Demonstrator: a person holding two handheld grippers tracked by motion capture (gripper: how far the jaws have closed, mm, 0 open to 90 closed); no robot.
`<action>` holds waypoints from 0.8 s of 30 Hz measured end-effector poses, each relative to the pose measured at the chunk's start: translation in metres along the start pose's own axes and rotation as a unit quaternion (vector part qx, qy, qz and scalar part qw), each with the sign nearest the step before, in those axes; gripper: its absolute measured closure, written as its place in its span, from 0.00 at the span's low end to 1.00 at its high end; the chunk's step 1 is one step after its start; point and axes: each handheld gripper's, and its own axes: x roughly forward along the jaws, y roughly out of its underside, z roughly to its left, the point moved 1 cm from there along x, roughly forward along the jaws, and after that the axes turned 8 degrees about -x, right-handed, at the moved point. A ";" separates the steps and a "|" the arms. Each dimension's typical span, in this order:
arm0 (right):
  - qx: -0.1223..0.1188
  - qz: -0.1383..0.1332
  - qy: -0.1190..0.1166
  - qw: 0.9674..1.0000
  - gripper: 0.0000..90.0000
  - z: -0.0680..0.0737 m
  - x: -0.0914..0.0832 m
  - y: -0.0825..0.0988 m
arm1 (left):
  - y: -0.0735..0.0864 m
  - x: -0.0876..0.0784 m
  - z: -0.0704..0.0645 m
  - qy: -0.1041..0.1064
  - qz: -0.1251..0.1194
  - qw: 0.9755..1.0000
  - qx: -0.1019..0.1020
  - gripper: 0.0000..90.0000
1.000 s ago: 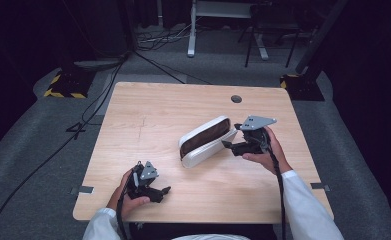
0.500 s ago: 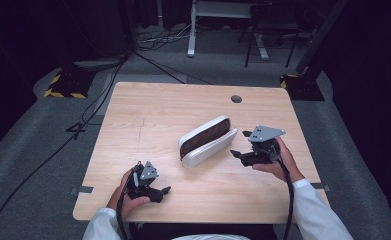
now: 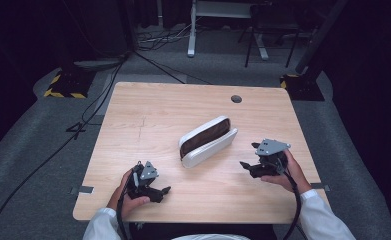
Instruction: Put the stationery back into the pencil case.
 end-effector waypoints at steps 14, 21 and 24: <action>0.017 0.030 0.006 0.999 0.25 0.009 0.000 0.045 | 0.000 0.000 0.000 0.000 0.000 1.000 0.000 0.16; 0.031 0.046 0.001 0.998 0.25 0.015 -0.005 0.070 | 0.000 0.000 0.000 0.000 0.000 1.000 0.000 0.16; 0.037 0.047 0.000 0.998 0.25 0.016 -0.007 0.076 | 0.000 0.000 -0.001 -0.001 0.000 1.000 -0.003 0.16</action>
